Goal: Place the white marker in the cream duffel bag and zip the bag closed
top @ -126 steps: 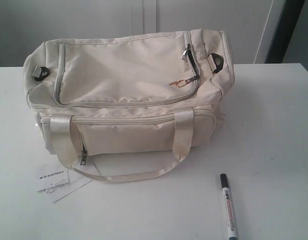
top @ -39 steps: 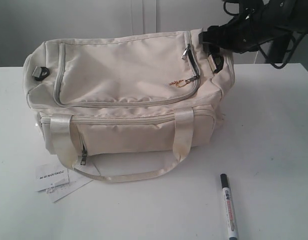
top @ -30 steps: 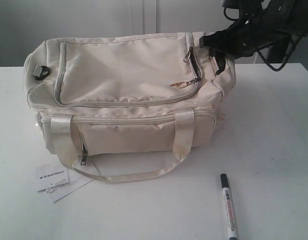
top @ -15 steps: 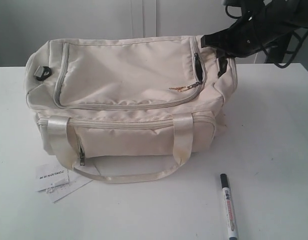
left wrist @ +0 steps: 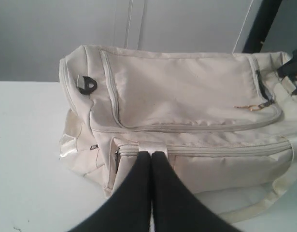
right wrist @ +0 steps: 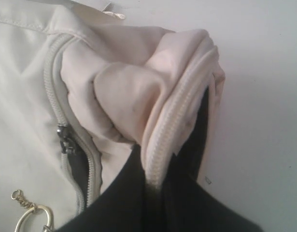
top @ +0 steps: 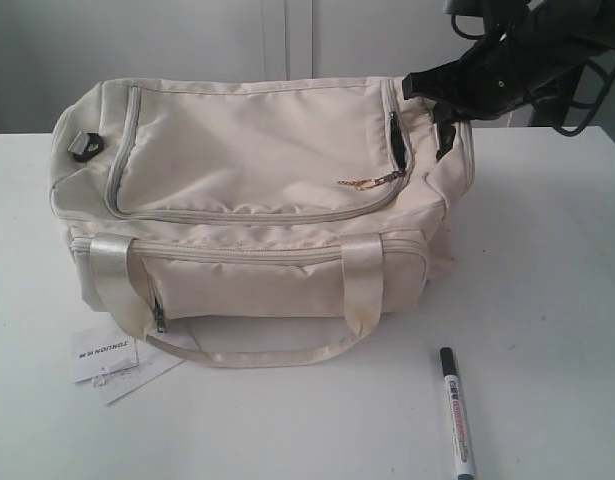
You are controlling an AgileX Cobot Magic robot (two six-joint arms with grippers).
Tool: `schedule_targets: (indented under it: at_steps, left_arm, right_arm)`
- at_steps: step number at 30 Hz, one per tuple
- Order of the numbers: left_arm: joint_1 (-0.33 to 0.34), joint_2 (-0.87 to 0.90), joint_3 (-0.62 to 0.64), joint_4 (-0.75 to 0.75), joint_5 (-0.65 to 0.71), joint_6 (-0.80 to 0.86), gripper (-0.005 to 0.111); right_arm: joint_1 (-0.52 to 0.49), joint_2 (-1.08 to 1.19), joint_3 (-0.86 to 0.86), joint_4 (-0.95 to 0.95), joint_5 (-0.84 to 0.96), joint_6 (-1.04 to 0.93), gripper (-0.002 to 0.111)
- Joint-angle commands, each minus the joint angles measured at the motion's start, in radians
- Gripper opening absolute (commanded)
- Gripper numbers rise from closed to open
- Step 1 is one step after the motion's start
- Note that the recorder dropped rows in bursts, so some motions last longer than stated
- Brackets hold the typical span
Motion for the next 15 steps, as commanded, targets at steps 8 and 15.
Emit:
schedule_targets:
  at_steps: [8,15]
  left_arm:
    - [-0.006,0.426,-0.266,0.057,0.154,0.135,0.000]
    - [-0.006,0.686,-0.454,-0.133,0.235,0.356,0.000]
  right_arm:
    - [-0.007,-0.013,-0.001,0.004,0.020,0.004,0.000]
    - [-0.007,-0.013,-0.001,0.004,0.020,0.011,0.000]
